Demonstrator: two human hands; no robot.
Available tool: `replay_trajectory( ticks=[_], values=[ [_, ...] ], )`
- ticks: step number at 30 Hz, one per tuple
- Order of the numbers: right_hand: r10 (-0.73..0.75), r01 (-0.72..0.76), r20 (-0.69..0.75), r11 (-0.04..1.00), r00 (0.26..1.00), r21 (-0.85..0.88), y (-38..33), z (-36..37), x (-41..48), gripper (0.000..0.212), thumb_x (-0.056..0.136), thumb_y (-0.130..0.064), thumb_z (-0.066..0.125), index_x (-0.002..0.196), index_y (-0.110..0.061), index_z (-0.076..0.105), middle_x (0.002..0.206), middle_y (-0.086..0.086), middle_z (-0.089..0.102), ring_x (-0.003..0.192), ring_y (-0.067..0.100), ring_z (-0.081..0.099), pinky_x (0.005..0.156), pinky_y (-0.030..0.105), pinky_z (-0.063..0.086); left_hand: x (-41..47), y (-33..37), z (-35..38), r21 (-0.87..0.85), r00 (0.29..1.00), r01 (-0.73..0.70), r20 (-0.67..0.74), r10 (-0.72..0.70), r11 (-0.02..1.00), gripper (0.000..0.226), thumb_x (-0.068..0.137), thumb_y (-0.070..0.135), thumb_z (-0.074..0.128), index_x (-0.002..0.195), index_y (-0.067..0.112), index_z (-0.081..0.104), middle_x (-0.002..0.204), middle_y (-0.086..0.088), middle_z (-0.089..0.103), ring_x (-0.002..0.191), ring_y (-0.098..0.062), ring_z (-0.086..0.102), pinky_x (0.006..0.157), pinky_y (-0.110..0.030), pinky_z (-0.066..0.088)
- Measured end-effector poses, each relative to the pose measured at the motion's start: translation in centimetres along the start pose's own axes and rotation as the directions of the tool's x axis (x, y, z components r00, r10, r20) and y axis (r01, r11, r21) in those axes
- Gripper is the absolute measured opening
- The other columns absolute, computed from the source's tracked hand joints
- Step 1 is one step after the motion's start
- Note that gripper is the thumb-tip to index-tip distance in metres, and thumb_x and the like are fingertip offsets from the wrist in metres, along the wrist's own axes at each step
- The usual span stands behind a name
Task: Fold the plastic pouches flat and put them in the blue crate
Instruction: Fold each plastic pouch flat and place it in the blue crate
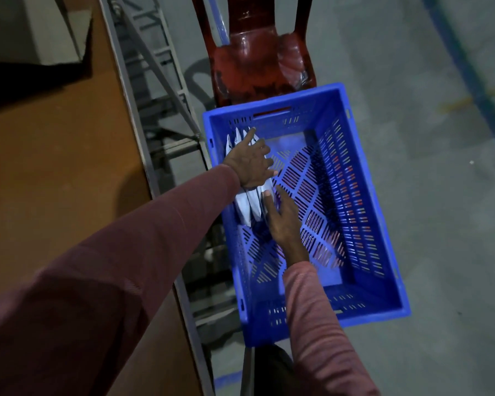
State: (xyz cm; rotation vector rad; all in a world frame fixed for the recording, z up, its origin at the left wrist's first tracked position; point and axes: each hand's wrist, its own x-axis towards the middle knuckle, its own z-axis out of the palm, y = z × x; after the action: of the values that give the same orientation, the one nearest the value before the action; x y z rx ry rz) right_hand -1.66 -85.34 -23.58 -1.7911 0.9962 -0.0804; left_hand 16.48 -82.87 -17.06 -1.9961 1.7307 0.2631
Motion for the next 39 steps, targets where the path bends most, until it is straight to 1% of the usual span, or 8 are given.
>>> replay_trajectory(
  ticks=[6,11,17,21,25,31,34,39],
  values=[
    [-0.094,0.086,-0.107,0.993,0.990,-0.077,-3.7,-3.1,-3.0,0.076,0.093,-0.075,0.037,0.143,-0.019,0.051,0.142,0.007,0.057,0.133,0.026,0.049,0.111,0.054,0.038,-10.7,1.8,-5.5,-0.288,0.927,0.169,-0.277,-0.251,0.943,0.073,0.091,0.056,0.016,0.128,0.018,0.066,0.122,-0.010,0.068,0.119,-0.033,0.060,0.114,-0.054,0.031],
    [-0.295,0.302,-0.152,0.953,0.943,0.028,-10.5,-4.7,-10.5,0.053,0.097,-0.059,0.053,0.132,-0.020,0.060,0.113,0.002,0.065,0.107,0.016,0.061,0.097,0.046,0.049,-23.8,3.8,-7.8,-0.510,0.720,0.246,-0.474,-0.508,0.824,0.046,0.098,0.045,0.044,0.127,0.017,0.067,0.119,-0.006,0.069,0.114,-0.031,0.062,0.100,-0.047,0.039],
    [-0.626,0.626,-0.019,0.780,0.780,0.018,-19.8,-0.4,-23.0,0.037,0.099,-0.044,0.061,0.132,-0.028,0.060,0.113,-0.008,0.062,0.112,0.006,0.057,0.098,0.025,0.046,-40.3,5.6,-5.1,-0.679,0.423,0.414,-0.447,-0.789,0.606,0.037,0.100,0.035,0.054,0.129,0.016,0.065,0.122,-0.006,0.066,0.117,-0.031,0.058,0.095,-0.047,0.042],
    [-0.736,0.743,0.129,0.669,0.665,-0.018,-22.5,5.6,-28.8,0.044,0.097,-0.060,0.054,0.133,-0.036,0.056,0.120,-0.012,0.055,0.121,0.012,0.055,0.093,0.049,0.053,-49.9,6.8,-0.3,-0.756,0.256,0.458,-0.390,-0.884,0.467,0.033,0.101,0.029,0.056,0.128,0.012,0.065,0.119,-0.011,0.067,0.109,-0.035,0.060,0.092,-0.051,0.048],
    [-0.763,0.799,0.260,0.598,0.592,-0.064,-23.9,12.3,-33.2,0.046,0.098,-0.063,0.049,0.134,-0.037,0.056,0.123,-0.009,0.056,0.124,0.016,0.053,0.096,0.053,0.049,-58.6,8.4,4.7,-0.751,0.156,0.556,-0.327,-0.932,0.357,0.033,0.098,0.028,0.058,0.127,0.012,0.066,0.112,-0.013,0.068,0.102,-0.037,0.061,0.084,-0.047,0.049],
    [-0.737,0.778,0.274,0.623,0.618,-0.081,-25.5,22.4,-38.7,0.039,0.096,-0.054,0.055,0.130,-0.035,0.058,0.123,-0.005,0.058,0.119,0.018,0.054,0.092,0.049,0.051,-67.7,8.1,11.0,-0.780,0.046,0.577,-0.265,-0.963,0.242,0.037,0.097,0.032,0.059,0.129,0.013,0.063,0.120,-0.012,0.064,0.111,-0.035,0.056,0.089,-0.050,0.049],
    [-0.707,0.738,0.251,0.673,0.661,-0.045,-26.5,27.4,-40.0,0.042,0.095,-0.052,0.057,0.131,-0.030,0.058,0.122,-0.002,0.059,0.116,0.018,0.055,0.091,0.044,0.054,-69.8,7.1,13.9,-0.790,-0.031,0.604,-0.151,-0.988,0.101,0.063,0.086,0.052,0.070,0.138,0.019,0.056,0.133,-0.007,0.058,0.123,-0.030,0.050,0.097,-0.044,0.043],
    [-0.555,0.543,0.167,0.832,0.815,0.116,-30.1,33.5,-37.8,0.063,0.081,-0.057,0.068,0.132,-0.025,0.050,0.125,0.003,0.059,0.117,0.022,0.058,0.094,0.041,0.054,-70.6,4.2,16.7,-0.761,0.066,0.647,-0.007,-0.998,0.048,0.107,0.070,0.077,0.070,0.154,0.022,0.035,0.151,-0.013,0.041,0.136,-0.036,0.037,0.106,-0.054,0.038]
  ],
)
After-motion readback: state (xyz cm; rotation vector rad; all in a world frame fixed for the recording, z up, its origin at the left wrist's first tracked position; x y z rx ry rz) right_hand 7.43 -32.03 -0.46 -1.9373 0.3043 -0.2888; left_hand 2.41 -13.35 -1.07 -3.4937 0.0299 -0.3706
